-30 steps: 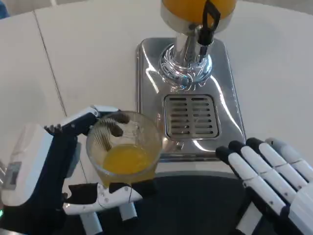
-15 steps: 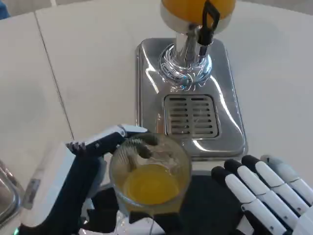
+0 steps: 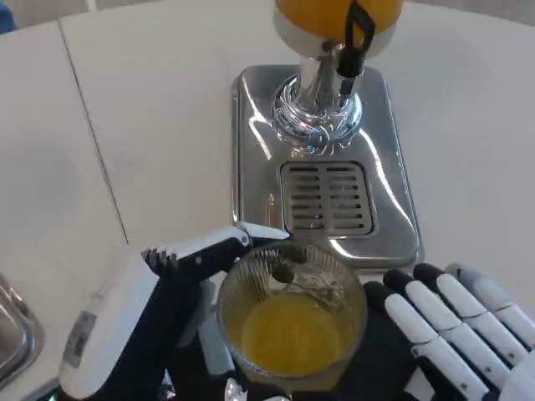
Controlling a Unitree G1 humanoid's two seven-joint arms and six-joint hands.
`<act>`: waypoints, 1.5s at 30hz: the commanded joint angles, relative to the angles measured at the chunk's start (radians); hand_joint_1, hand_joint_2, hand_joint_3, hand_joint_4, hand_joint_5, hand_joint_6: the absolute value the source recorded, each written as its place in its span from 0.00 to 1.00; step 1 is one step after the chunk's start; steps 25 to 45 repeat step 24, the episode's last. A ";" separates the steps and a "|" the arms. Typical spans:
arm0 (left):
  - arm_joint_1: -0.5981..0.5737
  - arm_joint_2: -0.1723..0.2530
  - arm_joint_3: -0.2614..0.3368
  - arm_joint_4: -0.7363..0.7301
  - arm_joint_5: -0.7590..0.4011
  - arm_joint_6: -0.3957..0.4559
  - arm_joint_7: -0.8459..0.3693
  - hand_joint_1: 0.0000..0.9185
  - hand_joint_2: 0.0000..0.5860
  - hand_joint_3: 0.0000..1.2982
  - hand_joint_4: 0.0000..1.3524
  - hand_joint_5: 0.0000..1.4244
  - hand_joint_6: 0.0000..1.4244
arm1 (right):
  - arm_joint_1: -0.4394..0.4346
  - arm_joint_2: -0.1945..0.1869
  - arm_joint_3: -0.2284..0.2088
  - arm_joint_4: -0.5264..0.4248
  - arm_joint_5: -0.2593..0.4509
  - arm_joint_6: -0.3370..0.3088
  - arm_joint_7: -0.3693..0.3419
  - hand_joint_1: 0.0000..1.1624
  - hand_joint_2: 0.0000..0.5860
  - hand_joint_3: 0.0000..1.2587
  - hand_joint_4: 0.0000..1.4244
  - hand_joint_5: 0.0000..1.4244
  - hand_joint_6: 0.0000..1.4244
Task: Grasp the cup under the faucet to collect the drink, then remove the cup.
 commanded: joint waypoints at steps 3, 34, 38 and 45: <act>-0.022 -0.015 -0.004 0.009 0.004 -0.043 0.005 0.99 0.00 0.89 0.89 0.84 1.00 | 0.022 0.041 0.024 -0.036 -0.019 0.003 0.011 0.00 0.90 0.00 0.00 0.00 0.00; -0.001 -0.047 0.000 0.002 -0.001 -0.028 0.004 0.99 0.00 0.89 0.88 0.84 1.00 | -0.017 0.078 0.080 -0.078 -0.033 0.091 0.048 0.00 0.92 0.00 0.00 0.00 0.00; -0.001 -0.047 0.000 0.002 -0.001 -0.028 0.004 0.99 0.00 0.89 0.88 0.84 1.00 | -0.017 0.078 0.080 -0.078 -0.033 0.091 0.048 0.00 0.92 0.00 0.00 0.00 0.00; -0.001 -0.047 0.000 0.002 -0.001 -0.028 0.004 0.99 0.00 0.89 0.88 0.84 1.00 | -0.017 0.078 0.080 -0.078 -0.033 0.091 0.048 0.00 0.92 0.00 0.00 0.00 0.00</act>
